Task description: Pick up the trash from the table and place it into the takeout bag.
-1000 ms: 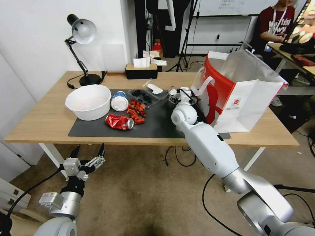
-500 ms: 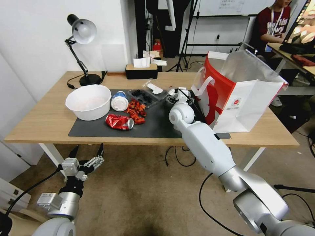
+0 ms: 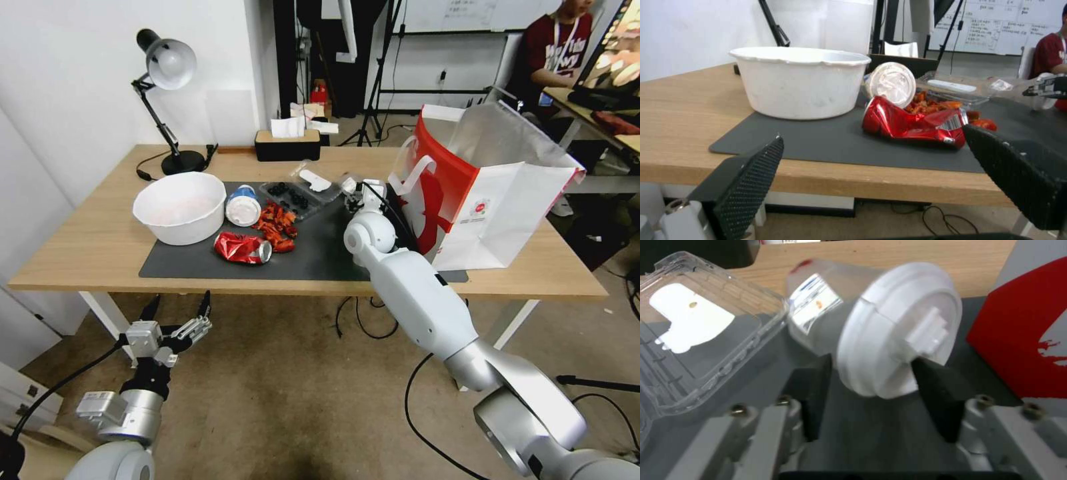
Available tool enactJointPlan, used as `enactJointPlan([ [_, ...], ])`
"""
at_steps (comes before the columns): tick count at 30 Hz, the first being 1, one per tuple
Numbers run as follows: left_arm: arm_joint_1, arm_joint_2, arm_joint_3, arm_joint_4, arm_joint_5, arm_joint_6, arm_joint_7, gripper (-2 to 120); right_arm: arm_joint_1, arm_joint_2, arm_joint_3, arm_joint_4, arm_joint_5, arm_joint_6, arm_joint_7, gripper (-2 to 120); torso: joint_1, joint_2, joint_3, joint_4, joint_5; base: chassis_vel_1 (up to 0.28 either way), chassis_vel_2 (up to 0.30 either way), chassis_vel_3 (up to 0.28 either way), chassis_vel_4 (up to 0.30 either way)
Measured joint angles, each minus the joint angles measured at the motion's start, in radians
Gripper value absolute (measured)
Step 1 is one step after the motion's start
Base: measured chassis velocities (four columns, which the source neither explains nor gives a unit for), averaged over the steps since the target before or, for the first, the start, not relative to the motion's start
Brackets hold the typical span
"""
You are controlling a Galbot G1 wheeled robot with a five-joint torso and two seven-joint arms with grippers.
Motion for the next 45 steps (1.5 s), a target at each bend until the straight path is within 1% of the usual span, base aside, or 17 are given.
enactJointPlan([
  [1,0.0,0.0,0.0,-0.001,0.0,0.0,0.0,100,0.0,0.0,0.0,0.0,0.0,0.001,0.0,44,0.0,0.0,0.0,0.0,0.0,0.0,0.0,0.0,0.0],
  [2,0.0,0.0,0.0,-0.001,0.0,0.0,0.0,100,0.0,0.0,0.0,0.0,0.0,0.001,0.0,44,0.0,0.0,0.0,0.0,0.0,0.0,0.0,0.0,0.0],
  [4,0.001,0.001,-0.001,-0.006,-0.003,0.0,0.0,100,-0.002,0.0,0.0,0.004,-0.001,0.004,0.001,33,0.0,0.0,0.0,0.0,-0.0001,0.0,0.0,0.0,0.0],
  [6,0.001,0.001,-0.002,-0.006,-0.003,0.0,0.0,100,-0.003,0.001,0.0,0.005,-0.001,0.005,0.001,32,0.0,0.0,0.0,0.0,0.0,0.0,0.0,0.0,0.0],
  [7,0.002,0.002,-0.003,-0.007,-0.004,0.0,0.0,100,-0.003,0.002,0.0,0.007,-0.001,0.007,0.002,23,0.0,0.0,0.0,0.0001,0.0,0.0,0.0,0.0,0.0],
  [8,0.002,0.003,-0.004,-0.008,-0.005,0.0,0.0,100,-0.004,0.002,0.0,0.008,-0.002,0.009,0.002,18,0.0,0.0,0.0,0.0001,-0.0001,0.0,0.0,0.0,0.0],
  [9,0.002,0.003,-0.005,-0.008,-0.005,0.0,0.0,100,-0.004,0.002,0.0,0.008,-0.002,0.011,0.002,17,0.0,0.0,0.0,0.0,0.0,0.0,0.0,0.0,0.0],
  [10,0.002,0.003,-0.005,-0.009,-0.005,0.0,0.0,100,-0.006,0.002,0.0,0.009,-0.003,0.014,0.002,13,0.0,0.0,0.0,0.0001,-0.0001,0.0,0.0,0.0,0.0],
  [11,0.002,0.003,-0.005,-0.009,-0.005,0.0,0.0,100,-0.006,0.002,0.0,0.009,-0.003,0.014,0.002,13,0.0,0.0,0.0,0.0001,-0.0001,0.0,0.0,0.0,0.0],
  [13,0.003,0.002,-0.004,-0.009,-0.005,0.0,0.0,100,-0.009,0.0,0.0,0.013,-0.003,0.019,0.002,7,0.0,0.0,0.0,0.0,0.0,0.0,0.0,0.0,0.0],
  [25,0.0,-0.001,0.001,-0.009,-0.003,0.0,-0.001,100,-0.014,-0.01,-0.003,0.024,-0.003,0.027,-0.003,6,0.0,0.0,0.0,0.0,0.0,0.0,0.0,0.0,0.0],
  [34,0.0,-0.002,-0.001,-0.009,-0.002,0.0,-0.002,100,-0.022,-0.013,-0.006,0.056,-0.012,0.043,-0.007,6,0.0,0.0,0.0,0.0001,0.0,0.0,0.0,0.0,0.0],
  [37,0.002,-0.002,-0.001,-0.009,-0.002,-0.001,-0.002,100,-0.033,-0.031,0.001,0.087,-0.055,0.066,-0.009,6,0.0,0.0,0.0,0.0,0.0,0.0,0.0,0.0,0.0],
  [42,0.002,-0.001,-0.001,-0.009,-0.002,-0.002,-0.002,100,-0.043,-0.052,0.011,0.127,-0.082,0.073,-0.006,6,0.0,0.0,0.0,0.0001,0.0,0.0,0.0,0.0,0.0],
  [45,0.002,-0.001,-0.001,-0.009,-0.002,-0.003,-0.002,100,-0.048,-0.077,0.028,0.163,-0.104,0.08,-0.001,6,0.0,0.0,0.0,0.0,0.0001,0.0,0.0,0.0,0.0],
])
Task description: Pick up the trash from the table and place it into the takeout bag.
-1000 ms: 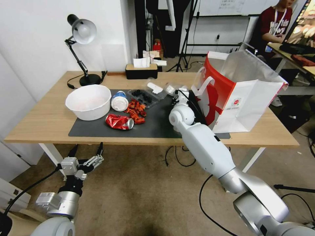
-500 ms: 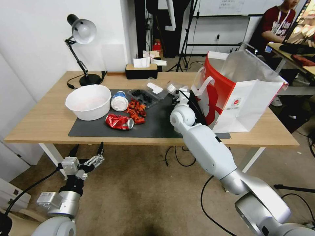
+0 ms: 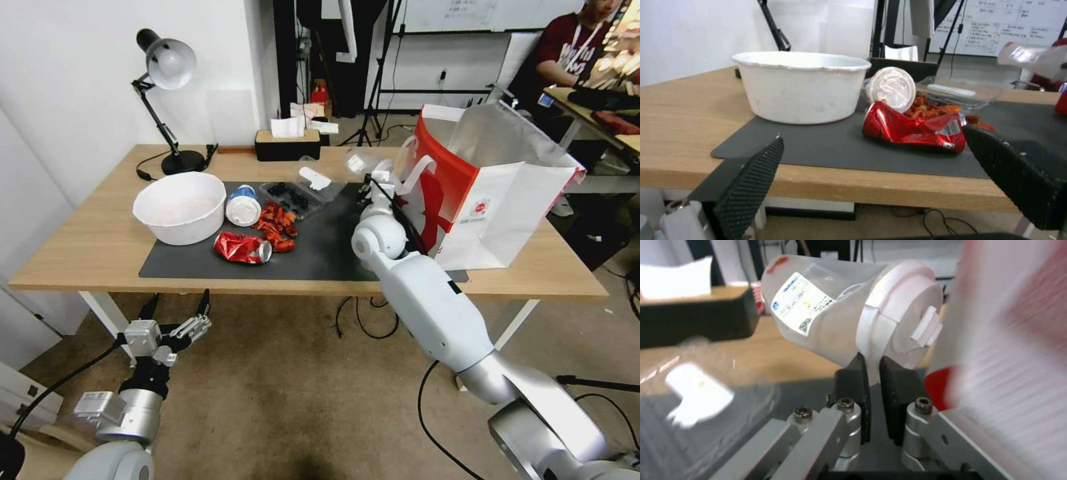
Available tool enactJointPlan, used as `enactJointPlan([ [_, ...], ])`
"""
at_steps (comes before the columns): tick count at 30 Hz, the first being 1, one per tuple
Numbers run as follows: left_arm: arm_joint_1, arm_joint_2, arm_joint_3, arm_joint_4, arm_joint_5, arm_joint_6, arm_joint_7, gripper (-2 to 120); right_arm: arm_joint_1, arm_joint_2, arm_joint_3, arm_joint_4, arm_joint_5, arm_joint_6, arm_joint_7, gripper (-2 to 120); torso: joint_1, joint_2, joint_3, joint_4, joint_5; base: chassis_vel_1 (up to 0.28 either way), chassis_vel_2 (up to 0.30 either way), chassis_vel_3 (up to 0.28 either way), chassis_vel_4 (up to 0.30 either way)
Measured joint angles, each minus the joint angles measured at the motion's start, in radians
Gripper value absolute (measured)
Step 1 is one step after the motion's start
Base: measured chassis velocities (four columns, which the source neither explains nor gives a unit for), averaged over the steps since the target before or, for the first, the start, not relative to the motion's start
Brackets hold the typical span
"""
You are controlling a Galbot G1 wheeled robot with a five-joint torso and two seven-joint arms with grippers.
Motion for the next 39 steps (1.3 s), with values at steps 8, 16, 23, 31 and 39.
enactJointPlan([
  [8,0.004,-0.004,0.0,-0.005,0.002,-0.001,0.0,100,-0.001,-0.044,0.021,0.082,-0.031,0.019,0.001,6,0.0,0.0,0.0,0.0001,0.0,0.0,0.0,0.0,0.0],
  [16,0.006,-0.004,-0.004,-0.006,0.003,-0.001,0.0,100,0.004,-0.084,0.028,0.209,-0.014,0.032,-0.01,3,0.0,0.0,0.0,0.0001,-0.0002,0.0,0.0,0.0,0.0],
  [23,0.002,-0.005,-0.004,-0.006,0.004,-0.001,0.0,100,0.014,-0.123,0.023,0.296,0.071,0.032,-0.031,3,0.0,0.0,0.0,0.0001,-0.0001,0.0,0.0,0.0,0.0],
  [31,0.002,-0.006,-0.006,-0.007,0.005,0.0,0.0,100,0.024,-0.144,0.019,0.338,0.113,0.038,-0.086,2,0.0,0.0,0.0,0.0001,-0.0001,0.0,0.0,0.0,0.0],
  [39,0.008,-0.008,-0.01,-0.016,0.005,-0.001,-0.001,100,0.026,-0.143,-0.002,0.351,0.147,0.032,-0.097,2,0.0,0.0,0.0,0.0001,-0.0001,0.0,0.0,0.0,0.0],
])
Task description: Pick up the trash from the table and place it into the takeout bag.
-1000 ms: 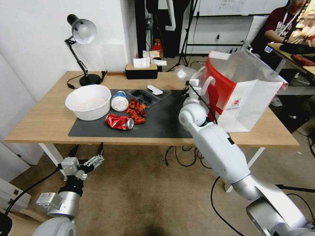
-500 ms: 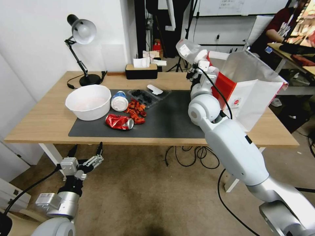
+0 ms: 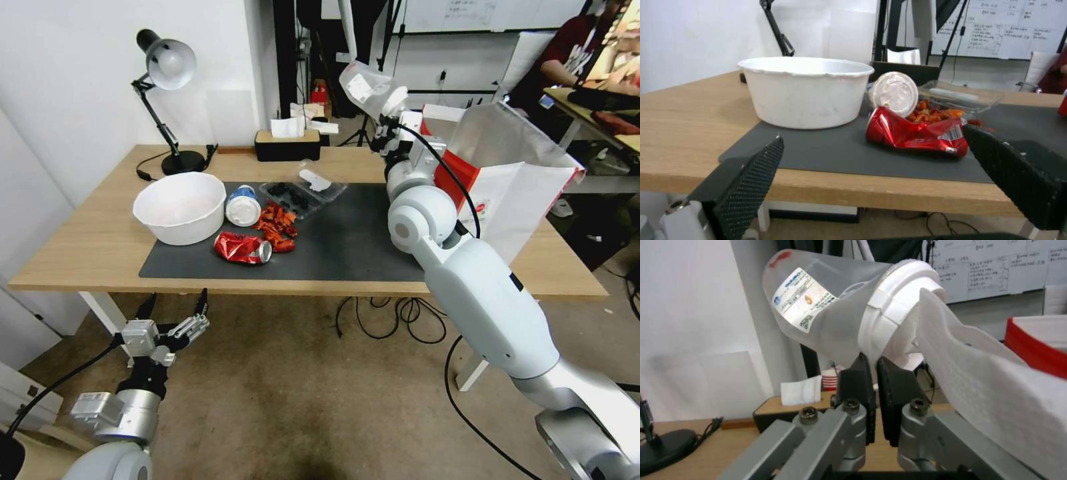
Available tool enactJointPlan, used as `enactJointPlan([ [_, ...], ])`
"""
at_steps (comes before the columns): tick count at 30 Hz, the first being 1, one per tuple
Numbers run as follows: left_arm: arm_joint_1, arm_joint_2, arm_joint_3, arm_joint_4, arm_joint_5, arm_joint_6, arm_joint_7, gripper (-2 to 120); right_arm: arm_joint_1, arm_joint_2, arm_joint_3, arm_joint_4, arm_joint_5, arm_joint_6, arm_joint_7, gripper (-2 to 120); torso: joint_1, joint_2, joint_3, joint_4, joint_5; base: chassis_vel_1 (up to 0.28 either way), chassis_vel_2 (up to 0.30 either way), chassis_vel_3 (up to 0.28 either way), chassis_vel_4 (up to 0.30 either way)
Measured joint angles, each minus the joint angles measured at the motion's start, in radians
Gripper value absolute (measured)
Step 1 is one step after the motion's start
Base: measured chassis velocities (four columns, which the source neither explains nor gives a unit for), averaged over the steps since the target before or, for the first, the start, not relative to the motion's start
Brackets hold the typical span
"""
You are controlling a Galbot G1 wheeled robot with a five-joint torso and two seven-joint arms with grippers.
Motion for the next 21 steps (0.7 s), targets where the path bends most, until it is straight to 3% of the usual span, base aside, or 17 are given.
enactJointPlan([
  [21,0.003,-0.001,-0.004,-0.011,-0.001,0.0,0.0,100,-0.026,-0.012,-0.02,0.075,0.168,-0.027,-0.051,2,0.0,0.0,0.0,-0.0001,0.0,0.0,0.0,0.0,0.0],
])
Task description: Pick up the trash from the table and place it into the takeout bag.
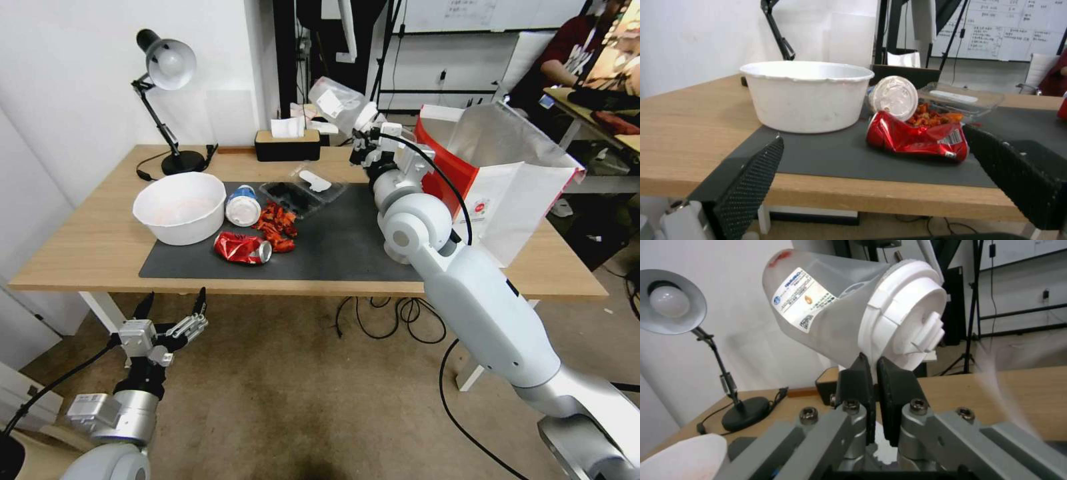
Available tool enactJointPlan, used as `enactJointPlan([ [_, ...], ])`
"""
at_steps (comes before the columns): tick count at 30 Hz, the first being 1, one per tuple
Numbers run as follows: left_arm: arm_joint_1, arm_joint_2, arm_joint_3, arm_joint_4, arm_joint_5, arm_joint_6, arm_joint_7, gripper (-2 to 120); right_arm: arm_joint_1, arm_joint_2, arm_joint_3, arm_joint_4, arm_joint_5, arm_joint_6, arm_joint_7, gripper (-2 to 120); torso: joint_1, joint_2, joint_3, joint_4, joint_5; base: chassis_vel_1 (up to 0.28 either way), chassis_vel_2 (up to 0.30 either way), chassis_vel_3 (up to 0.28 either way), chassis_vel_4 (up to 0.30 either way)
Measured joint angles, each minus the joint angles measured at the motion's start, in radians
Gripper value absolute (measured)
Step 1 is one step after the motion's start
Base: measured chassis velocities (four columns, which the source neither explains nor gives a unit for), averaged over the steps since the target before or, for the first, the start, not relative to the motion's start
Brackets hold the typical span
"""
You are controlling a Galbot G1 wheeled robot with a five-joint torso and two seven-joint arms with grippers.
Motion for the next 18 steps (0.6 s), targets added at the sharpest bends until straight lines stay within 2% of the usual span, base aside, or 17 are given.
enactJointPlan([
  [14,0.003,-0.002,-0.003,-0.003,-0.001,0.0,0.0,100,0.027,-0.033,0.008,0.075,-0.006,0.018,-0.039,2,0.0,0.0,0.0,0.0,0.0,0.0,0.0,0.0,0.0],
  [18,0.002,-0.003,-0.003,-0.004,-0.001,0.0,0.0,100,0.057,-0.057,0.044,0.107,-0.031,0.021,-0.027,2,0.0,0.0,0.0,0.0,0.0002,0.0,0.0,0.0,0.0],
])
